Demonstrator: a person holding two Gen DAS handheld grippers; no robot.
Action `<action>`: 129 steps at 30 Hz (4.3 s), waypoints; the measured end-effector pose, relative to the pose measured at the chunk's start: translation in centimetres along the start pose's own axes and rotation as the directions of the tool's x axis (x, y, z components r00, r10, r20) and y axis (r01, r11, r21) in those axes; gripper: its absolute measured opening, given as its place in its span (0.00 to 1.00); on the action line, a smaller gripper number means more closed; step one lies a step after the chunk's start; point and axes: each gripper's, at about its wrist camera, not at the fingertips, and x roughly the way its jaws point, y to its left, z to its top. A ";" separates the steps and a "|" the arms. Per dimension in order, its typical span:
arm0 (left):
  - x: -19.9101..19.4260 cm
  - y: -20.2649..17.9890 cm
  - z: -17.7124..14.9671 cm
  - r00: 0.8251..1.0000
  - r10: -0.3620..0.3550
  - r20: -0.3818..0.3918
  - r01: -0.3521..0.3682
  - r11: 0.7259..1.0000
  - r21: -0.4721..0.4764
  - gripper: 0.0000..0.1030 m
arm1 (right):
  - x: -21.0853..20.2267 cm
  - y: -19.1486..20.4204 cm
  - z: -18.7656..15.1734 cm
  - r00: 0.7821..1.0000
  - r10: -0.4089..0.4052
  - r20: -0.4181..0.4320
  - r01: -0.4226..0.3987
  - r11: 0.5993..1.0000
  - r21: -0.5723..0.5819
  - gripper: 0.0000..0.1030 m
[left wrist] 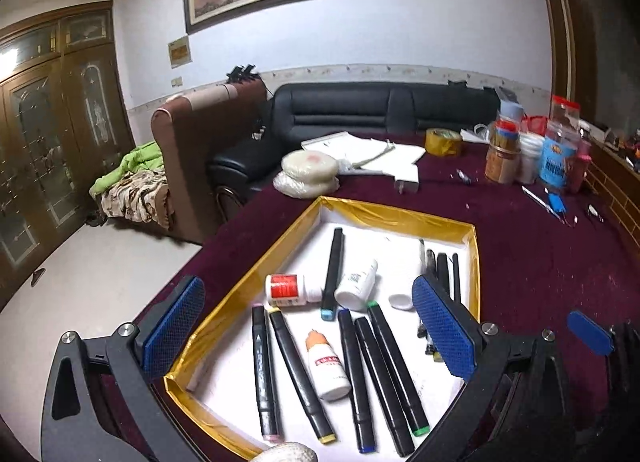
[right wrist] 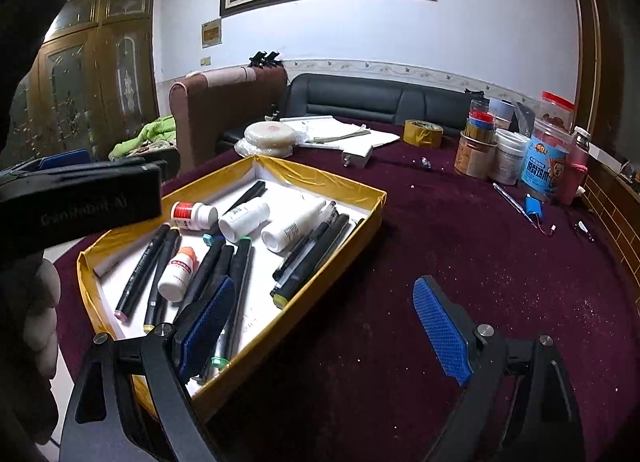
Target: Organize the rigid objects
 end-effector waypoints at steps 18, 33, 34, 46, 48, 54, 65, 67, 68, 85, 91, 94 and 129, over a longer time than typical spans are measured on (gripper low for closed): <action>2.0 -0.7 -1.2 0.993 -0.051 -0.103 0.052 0.999 0.008 1.00 | 1.0 1.2 -0.5 0.999 -0.006 -0.054 0.004 0.999 -0.033 0.85; 2.7 -0.3 -2.2 0.983 -0.094 -0.158 0.095 0.995 -0.001 1.00 | 1.6 1.7 -0.8 0.995 -0.026 -0.097 0.022 0.999 -0.039 0.85; 2.9 -0.4 -2.2 0.981 -0.099 -0.165 0.100 0.995 0.001 1.00 | 1.6 1.6 -0.9 0.994 -0.027 -0.103 0.024 0.999 -0.033 0.85; 2.4 -1.6 -2.5 0.978 -0.131 -0.165 0.138 0.990 0.030 1.00 | 1.8 0.5 -1.4 0.990 -0.042 -0.133 0.043 0.999 0.000 0.85; 2.2 -1.8 -2.5 0.977 -0.141 -0.157 0.148 0.988 0.034 1.00 | 1.8 0.5 -1.5 0.991 -0.043 -0.129 0.043 0.999 -0.006 0.85; 2.0 -2.7 -2.7 0.974 -0.148 -0.171 0.159 0.986 0.051 1.00 | 1.5 0.8 -1.6 0.992 -0.056 -0.114 0.051 0.998 -0.042 0.85; 4.9 -0.8 -2.7 0.954 -0.082 -0.288 0.085 0.996 -0.002 1.00 | 1.5 -1.0 -1.8 0.989 -0.065 -0.132 0.069 0.997 0.028 0.85; 5.6 -0.1 -1.8 0.963 -0.034 -0.268 0.039 0.999 0.013 1.00 | 1.3 -1.2 -1.9 0.989 -0.069 -0.130 0.075 0.996 0.040 0.85; 6.0 0.2 -1.3 0.965 -0.004 -0.261 0.011 1.000 0.025 1.00 | 1.2 -1.3 -1.8 0.989 -0.072 -0.126 0.078 0.996 0.044 0.85; 14.3 0.9 -0.2 0.901 0.351 -0.256 -0.277 0.918 0.283 1.00 | 0.8 -1.6 -1.4 0.993 -0.067 -0.094 0.075 0.994 0.078 0.85; 12.0 -0.3 0.5 0.939 0.273 -0.211 -0.209 0.936 0.282 1.00 | 0.9 -2.0 -1.4 0.994 -0.064 -0.094 0.073 0.992 0.098 0.85; 12.0 -2.0 -0.2 0.936 0.302 -0.179 -0.221 0.903 0.369 1.00 | 0.9 -2.2 -1.6 0.994 -0.060 -0.094 0.070 0.992 0.107 0.85; 11.3 -5.9 4.1 0.974 0.170 -0.153 -0.104 0.924 0.367 1.00 | 0.8 -3.5 -2.2 0.994 -0.043 -0.104 0.061 0.982 0.177 0.85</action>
